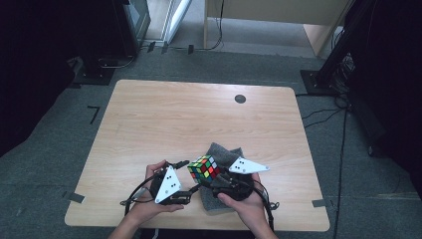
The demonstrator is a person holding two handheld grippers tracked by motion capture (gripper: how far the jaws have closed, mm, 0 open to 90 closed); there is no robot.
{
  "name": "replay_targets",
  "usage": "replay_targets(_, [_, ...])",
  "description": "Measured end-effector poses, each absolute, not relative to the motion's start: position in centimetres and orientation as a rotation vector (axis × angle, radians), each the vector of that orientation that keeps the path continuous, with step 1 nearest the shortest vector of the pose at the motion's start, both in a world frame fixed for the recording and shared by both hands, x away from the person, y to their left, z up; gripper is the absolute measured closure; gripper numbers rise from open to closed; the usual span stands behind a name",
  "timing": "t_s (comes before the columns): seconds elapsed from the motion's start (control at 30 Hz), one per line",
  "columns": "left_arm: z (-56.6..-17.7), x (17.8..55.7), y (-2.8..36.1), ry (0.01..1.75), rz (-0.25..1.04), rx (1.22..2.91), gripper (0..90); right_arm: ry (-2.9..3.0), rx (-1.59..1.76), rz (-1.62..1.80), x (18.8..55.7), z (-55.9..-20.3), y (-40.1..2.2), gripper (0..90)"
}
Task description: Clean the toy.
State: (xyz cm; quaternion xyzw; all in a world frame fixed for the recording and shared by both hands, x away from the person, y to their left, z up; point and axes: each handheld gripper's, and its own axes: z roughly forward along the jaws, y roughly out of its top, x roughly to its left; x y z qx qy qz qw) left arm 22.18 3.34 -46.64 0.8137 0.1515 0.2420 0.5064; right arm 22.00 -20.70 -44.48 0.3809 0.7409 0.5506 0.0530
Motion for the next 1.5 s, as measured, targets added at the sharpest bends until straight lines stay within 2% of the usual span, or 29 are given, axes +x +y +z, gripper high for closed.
replay_targets(0.2, [-46.9, 22.0, 3.1, 0.303, 0.599, 1.964, 23.3, 2.325, 1.276, 1.715, 22.4, -44.8, -20.6, 34.4])
replay_targets(0.53, [-47.5, 21.6, 2.8, 0.243, 0.658, 1.973, 32.9, 2.363, 1.485, 1.77, 23.2, -45.5, -20.8, 34.0])
replay_targets(0.8, [-47.3, 23.0, 4.3, 0.413, 0.622, 1.964, 34.2, 2.275, 1.389, 1.884, 23.5, -44.4, -22.8, 32.6])
replay_targets(0.97, [-47.1, 24.4, 5.9, 0.564, 0.521, 1.903, 34.2, 2.203, 1.19, 1.542, 23.6, -45.2, -22.6, 27.0])
replay_targets(1.23, [-47.2, 24.7, 6.0, 0.608, 0.483, 1.889, 34.1, 2.311, 1.057, 1.102, 25.1, -49.7, -19.5, 25.4])
replay_targets(1.5, [-46.9, 24.5, 6.1, 0.602, 0.464, 1.873, 34.2, 2.343, 1.138, 1.052, 25.7, -51.8, -20.4, 24.9])
